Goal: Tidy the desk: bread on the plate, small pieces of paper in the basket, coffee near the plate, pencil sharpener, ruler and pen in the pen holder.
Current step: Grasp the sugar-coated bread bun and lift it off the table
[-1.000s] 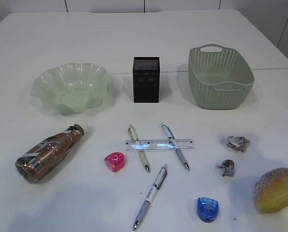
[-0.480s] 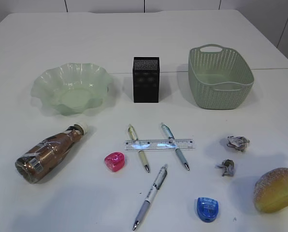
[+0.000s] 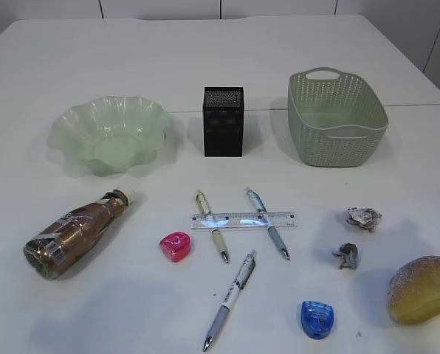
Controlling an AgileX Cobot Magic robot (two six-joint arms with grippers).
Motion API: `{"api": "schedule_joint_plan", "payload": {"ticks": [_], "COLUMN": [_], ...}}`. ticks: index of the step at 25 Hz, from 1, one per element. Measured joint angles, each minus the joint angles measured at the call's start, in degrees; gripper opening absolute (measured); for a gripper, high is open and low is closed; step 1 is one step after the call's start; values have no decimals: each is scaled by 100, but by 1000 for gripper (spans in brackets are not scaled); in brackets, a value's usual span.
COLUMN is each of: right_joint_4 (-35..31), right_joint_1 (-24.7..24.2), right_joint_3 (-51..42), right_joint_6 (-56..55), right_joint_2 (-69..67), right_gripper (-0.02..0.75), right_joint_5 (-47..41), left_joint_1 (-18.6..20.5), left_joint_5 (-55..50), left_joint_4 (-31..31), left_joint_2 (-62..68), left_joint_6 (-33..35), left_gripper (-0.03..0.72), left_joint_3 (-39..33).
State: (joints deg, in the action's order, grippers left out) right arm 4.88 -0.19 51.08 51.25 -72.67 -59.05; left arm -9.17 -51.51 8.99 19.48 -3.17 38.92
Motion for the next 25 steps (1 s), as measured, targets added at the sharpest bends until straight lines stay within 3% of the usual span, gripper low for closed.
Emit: {"api": "schedule_joint_plan", "payload": {"ticks": [11, 18, 25], "right_joint_4": [-141, -532, -488], "right_joint_1": [0, 0, 0], "right_joint_3": [0, 0, 0], "right_joint_6": [39, -725, 231], "right_joint_2": [-424, -424, -480], "right_gripper": [550, 552, 552], "right_joint_5": [-25, 42, 447], "left_joint_1": [0, 0, 0], "left_joint_5": [14, 14, 26], "left_joint_4": [0, 0, 8], "left_joint_2": [0, 0, 0], "left_joint_6": [0, 0, 0], "left_gripper": [349, 347, 345], "left_joint_3": [0, 0, 0]}}
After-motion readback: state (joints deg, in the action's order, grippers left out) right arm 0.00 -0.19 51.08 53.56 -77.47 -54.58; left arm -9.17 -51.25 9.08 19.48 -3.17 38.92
